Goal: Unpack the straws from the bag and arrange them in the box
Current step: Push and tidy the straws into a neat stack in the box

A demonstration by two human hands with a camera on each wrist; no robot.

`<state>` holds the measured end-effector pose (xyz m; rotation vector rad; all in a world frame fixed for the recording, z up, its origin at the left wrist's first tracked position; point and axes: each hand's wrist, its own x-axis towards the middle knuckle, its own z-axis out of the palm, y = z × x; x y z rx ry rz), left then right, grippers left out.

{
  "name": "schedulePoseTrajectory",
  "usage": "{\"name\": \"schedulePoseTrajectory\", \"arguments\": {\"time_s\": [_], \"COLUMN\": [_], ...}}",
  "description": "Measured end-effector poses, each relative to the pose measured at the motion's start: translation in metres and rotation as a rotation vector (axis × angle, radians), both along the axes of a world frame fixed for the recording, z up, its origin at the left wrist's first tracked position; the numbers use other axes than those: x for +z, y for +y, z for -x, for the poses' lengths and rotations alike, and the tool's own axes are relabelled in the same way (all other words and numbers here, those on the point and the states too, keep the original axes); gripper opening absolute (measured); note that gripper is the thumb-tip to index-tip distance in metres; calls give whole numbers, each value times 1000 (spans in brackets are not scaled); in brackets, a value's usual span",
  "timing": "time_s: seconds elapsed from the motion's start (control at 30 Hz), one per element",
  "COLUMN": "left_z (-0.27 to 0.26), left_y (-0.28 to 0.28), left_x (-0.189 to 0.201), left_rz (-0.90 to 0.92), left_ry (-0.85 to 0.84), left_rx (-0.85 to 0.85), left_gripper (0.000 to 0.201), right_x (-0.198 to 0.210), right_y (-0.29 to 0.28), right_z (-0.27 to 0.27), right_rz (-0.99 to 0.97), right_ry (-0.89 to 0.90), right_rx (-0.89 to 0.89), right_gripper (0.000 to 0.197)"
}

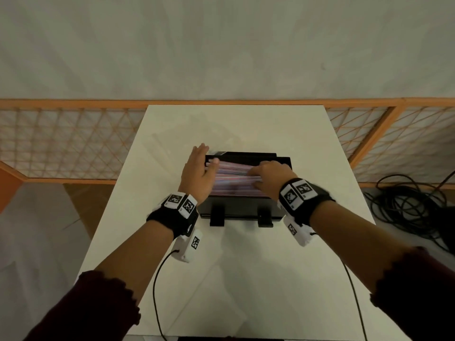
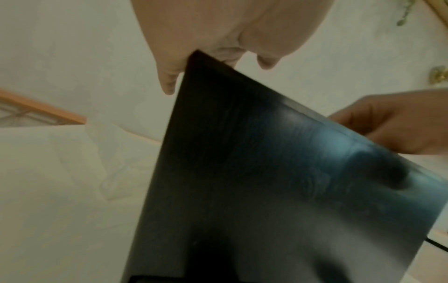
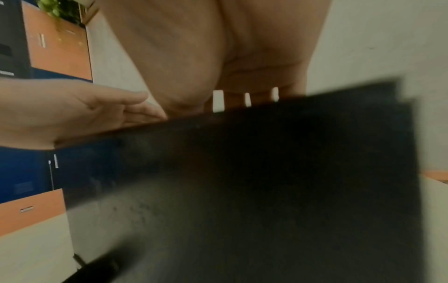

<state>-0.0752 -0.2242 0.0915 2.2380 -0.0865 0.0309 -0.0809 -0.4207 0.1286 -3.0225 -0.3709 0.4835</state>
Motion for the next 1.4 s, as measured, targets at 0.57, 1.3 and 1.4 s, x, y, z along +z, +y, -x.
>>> {"name": "schedulePoseTrajectory", "arguments": {"time_s": [0.57,1.3,1.4], "left_z": [10,10,11], "left_y": [9,9,10], "left_x": [-3,-8,-10], "left_rz": [-1001,-901,-896], "left_ry": [-120,-42,-79], "left_rx": [-421,-325,-307], "left_gripper": [104,93,92], "right_x": [-29,-6,-17], "right_y": [8,-12,-5], "right_z": [21,-12,-16], "right_rz": [-172,-123,-40], "right_ry": [160,223,180], "right_rx": [43,-38,-51], "right_gripper": [62,87,77]}}
